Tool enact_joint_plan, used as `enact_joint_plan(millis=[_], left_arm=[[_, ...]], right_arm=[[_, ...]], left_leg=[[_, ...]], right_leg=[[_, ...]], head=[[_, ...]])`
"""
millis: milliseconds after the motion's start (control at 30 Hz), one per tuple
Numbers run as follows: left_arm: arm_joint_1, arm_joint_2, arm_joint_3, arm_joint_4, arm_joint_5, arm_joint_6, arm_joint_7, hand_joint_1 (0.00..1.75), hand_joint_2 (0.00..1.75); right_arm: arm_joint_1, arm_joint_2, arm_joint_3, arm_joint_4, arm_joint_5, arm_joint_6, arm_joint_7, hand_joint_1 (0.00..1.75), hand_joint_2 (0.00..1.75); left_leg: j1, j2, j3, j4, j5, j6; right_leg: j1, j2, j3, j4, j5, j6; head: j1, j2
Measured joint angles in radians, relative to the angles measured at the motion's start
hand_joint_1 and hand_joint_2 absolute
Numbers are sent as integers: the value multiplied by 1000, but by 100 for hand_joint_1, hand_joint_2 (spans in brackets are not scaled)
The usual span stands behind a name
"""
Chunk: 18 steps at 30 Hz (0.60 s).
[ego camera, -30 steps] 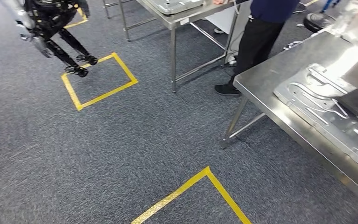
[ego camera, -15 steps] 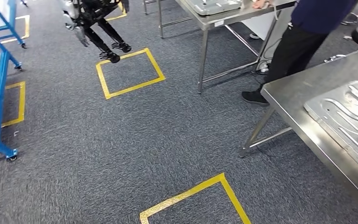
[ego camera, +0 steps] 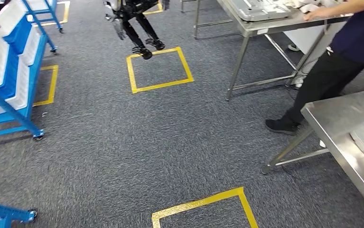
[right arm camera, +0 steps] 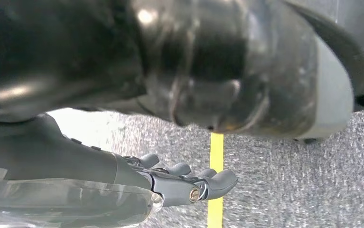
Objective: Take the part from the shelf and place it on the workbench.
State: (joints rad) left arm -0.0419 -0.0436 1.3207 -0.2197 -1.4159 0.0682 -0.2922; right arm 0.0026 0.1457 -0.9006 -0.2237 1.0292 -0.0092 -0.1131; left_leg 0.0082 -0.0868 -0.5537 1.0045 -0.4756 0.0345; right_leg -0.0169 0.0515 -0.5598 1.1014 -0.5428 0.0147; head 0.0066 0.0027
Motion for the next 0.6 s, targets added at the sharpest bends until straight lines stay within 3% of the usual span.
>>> enact_joint_plan(millis=[67, 100, 133, 167, 233, 267, 300, 367, 400, 433, 500, 533, 600], left_arm=[[0, -4, 0, 0, -2, -1, -4, 0, 0], [0, -5, 0, 0, -4, -1, -6, 0, 0], [2, -6, 0, 0, -6, -1, -7, 0, 0], [5, -8, 0, 0, -7, -1, -8, 0, 0], [7, -13, 0, 0, -9, -1, -9, 0, 0], [6, -16, 0, 0, -9, -1, -10, 0, 0], [4, -17, 0, 0, -9, -1, -10, 0, 0], [2, -19, 0, 0, -9, -1, -11, 0, 0], [4, -20, 0, 0, -9, -1, -11, 0, 0], [6, -21, 0, 0, -9, -1, -11, 0, 0], [7, -21, 0, 0, -9, -1, -11, 0, 0], [6, -22, 0, 0, -9, -1, -11, 0, 0], [5, -23, 0, 0, -9, 0, -13, 0, 0]], right_arm=[[2, -1, -1, 0, 0, -1, 3, 0, 0], [1, -1, -2, 0, 0, -1, 5, 0, 0], [0, -1, -2, 0, 0, -2, 7, 0, 0], [-1, -1, -3, 0, 0, -2, 9, 0, 0], [0, -1, -5, 0, 1, -2, 13, 0, 0], [1, -1, -6, 0, 1, -2, 15, 0, 0], [3, -1, -8, 0, 1, -2, 16, 0, 0], [4, -1, -11, 0, 2, -1, 18, 0, 0], [3, -1, -12, 0, 2, 0, 18, 0, 0], [3, -2, -14, 0, 2, 1, 18, 0, 0], [2, -2, -15, 0, 2, 2, 18, 0, 0], [1, -2, -15, 0, 2, 2, 18, 0, 0], [-1, -2, -15, 0, 2, 2, 18, 0, 0]], left_leg=[[1, -25, -8, 6, -1, -10], [2, -37, -13, 7, 1, -17], [4, -49, -16, 4, 3, -24], [5, -42, -19, 7, 1, -30], [3, 10, -42, 55, -30, -37], [3, 45, -67, 109, -61, -40], [4, 65, -100, 175, -95, -43], [6, 78, -148, 280, -133, -49], [7, 81, -145, 281, -124, -50], [7, 87, -122, 242, -97, -50], [4, 123, -42, 99, -38, -45], [1, 139, -12, 44, -21, -41], [-7, 152, 6, 4, -17, -32]], right_leg=[[0, 44, 27, -72, 24, -6], [1, 46, 29, -77, 21, -9], [2, 33, 30, -79, 22, -13], [1, 18, 34, -85, 25, -20], [-1, -13, 40, -97, 30, -35], [1, -30, 42, -100, 31, -40], [4, -46, 41, -100, 30, -44], [8, -80, 41, -99, 26, -46], [9, -95, 42, -99, 24, -45], [9, -109, 45, -99, 22, -44], [11, -133, 53, -98, 15, -37], [13, -143, 57, -97, 12, -32], [17, -161, 62, -97, 8, -23]], head=[[0, 0], [0, 0], [0, 0], [0, 0], [-1, 0], [-1, 0], [-1, 0], [-1, 0], [-1, 0], [-1, 0], [-1, 0], [-1, 0], [-1, 0]])
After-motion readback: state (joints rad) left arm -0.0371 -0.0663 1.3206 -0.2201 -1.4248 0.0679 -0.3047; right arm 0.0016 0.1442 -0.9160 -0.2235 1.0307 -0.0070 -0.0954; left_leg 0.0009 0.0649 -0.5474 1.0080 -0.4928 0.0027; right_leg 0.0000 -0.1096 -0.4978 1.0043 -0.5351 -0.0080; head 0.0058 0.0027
